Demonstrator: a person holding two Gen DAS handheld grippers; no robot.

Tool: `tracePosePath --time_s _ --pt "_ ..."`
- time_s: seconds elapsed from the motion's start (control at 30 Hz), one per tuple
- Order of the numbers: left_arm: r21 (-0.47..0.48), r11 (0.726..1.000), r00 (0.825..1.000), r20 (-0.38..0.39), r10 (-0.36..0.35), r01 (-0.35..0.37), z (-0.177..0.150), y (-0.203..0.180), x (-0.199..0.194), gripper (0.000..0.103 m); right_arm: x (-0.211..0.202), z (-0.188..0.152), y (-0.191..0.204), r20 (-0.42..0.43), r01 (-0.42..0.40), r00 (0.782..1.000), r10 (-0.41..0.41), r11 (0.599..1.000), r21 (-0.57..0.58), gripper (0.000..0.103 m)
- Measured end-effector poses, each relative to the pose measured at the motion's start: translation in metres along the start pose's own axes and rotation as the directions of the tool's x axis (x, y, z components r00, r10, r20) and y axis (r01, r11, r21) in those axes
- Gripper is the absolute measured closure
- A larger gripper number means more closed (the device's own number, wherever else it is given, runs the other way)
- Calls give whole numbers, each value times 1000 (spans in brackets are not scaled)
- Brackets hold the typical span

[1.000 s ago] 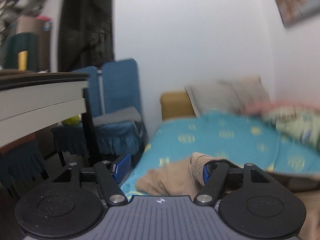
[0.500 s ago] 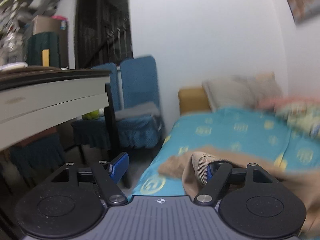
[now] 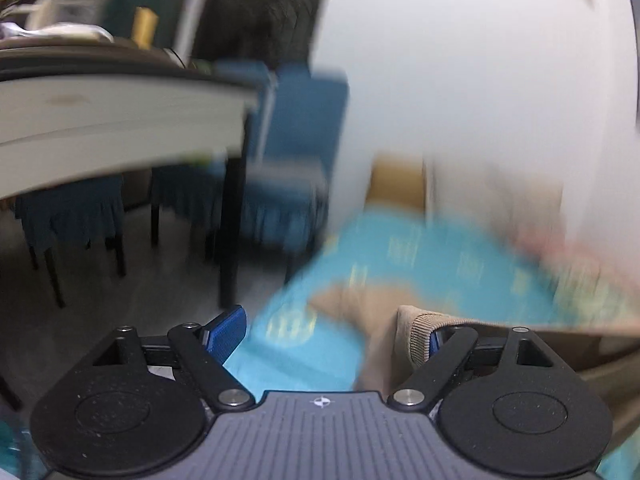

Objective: Fold clothes
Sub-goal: 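Lift the shirt by its shoulders with both grippers and shake it open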

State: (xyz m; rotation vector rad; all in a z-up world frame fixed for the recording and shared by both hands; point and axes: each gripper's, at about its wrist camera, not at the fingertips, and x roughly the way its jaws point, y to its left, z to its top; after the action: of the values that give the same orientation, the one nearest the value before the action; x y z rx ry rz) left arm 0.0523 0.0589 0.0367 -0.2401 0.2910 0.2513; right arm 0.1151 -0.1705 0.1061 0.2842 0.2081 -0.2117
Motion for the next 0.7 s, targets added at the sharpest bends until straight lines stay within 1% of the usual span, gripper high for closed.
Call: tracePosePath --time_s 0.03,0.1,0.17,0.2,0.23,0.3,0.37,0.4,0.5,0.6,0.67,0.7 --pt "-24 1000 999 50 -1 3 12 2 -15 17 -11 12 5 35 -23 999 23 1000 -7 30" --pt "-45 999 991 133 -5 11 42 3 -43 17 -32 46 13 71 -80 994 80 997 0 30" --pt "-49 998 981 194 -17 27 78 1 -68 17 -52 79 22 107 -137 985 136 991 6 30" --pt "-51 998 973 230 -28 40 96 1 -82 17 -62 95 26 125 -166 979 163 986 8 30" --pt "-53 997 963 268 -40 56 115 1 -97 17 -76 114 31 152 -192 970 191 981 -11 30" --pt "-38 996 934 351 -66 85 151 0 -129 17 -104 149 38 214 -224 949 230 973 -53 30" --pt "-6 996 909 409 -81 91 186 -3 -158 16 -132 183 38 243 -274 930 275 961 -38 30" --pt "9 995 899 427 -95 101 202 -5 -174 15 -145 197 40 248 -286 926 285 958 -33 30" --pt "49 990 874 465 -143 136 241 -10 -225 14 -190 229 42 297 -272 915 274 961 -46 30" --pt "75 987 858 488 -164 145 268 -20 -269 14 -230 252 34 333 -285 902 276 958 -23 29" --pt "70 985 856 488 -171 157 281 -28 -294 13 -251 266 27 341 -296 898 279 955 -3 28" --pt "61 984 860 480 -174 165 288 -31 -301 13 -257 273 24 341 -293 899 274 956 5 21"
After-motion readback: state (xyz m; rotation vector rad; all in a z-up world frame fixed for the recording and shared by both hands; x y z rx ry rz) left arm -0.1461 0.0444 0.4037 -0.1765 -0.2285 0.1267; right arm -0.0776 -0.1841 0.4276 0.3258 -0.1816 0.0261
